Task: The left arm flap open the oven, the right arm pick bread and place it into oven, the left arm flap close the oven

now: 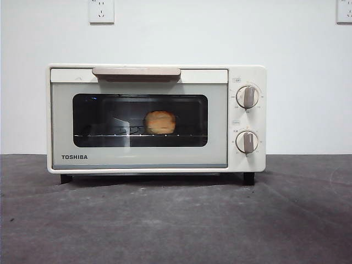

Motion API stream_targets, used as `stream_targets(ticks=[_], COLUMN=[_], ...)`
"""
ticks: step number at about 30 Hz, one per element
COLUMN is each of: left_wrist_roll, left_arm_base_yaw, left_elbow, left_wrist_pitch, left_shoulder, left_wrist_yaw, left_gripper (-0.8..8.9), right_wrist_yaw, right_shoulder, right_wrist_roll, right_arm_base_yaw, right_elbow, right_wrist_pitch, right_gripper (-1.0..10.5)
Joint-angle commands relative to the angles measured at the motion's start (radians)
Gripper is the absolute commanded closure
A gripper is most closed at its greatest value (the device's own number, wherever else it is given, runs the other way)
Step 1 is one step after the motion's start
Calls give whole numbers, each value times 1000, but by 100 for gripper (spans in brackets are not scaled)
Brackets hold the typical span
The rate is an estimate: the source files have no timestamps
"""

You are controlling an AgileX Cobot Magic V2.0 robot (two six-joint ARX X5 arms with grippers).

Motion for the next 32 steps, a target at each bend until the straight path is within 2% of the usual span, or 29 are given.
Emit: stream_targets(ticks=[1,10,14,32], left_wrist_roll=[-5,-5,-5,-5], left_arm_base_yaw=[0,0,0,0], left_elbow=[-21,-21,-21,-21], left_wrist_pitch=[-7,-7,-7,-7], left_shoulder=[-2,-2,-2,-2], left_wrist_yaw=[-2,-2,-2,-2], left_gripper=[793,793,793,793], right_wrist_yaw=[4,33,53,49], right_shoulder=[-9,-9,-9,-9], right_wrist_roll=[5,4,4,4], right_arm_base_yaw=[-2,-2,-2,-2], right_elbow=[-23,-23,-23,-23], right_wrist_pitch=[12,-135,-131,-109], right_gripper=[935,935,935,935])
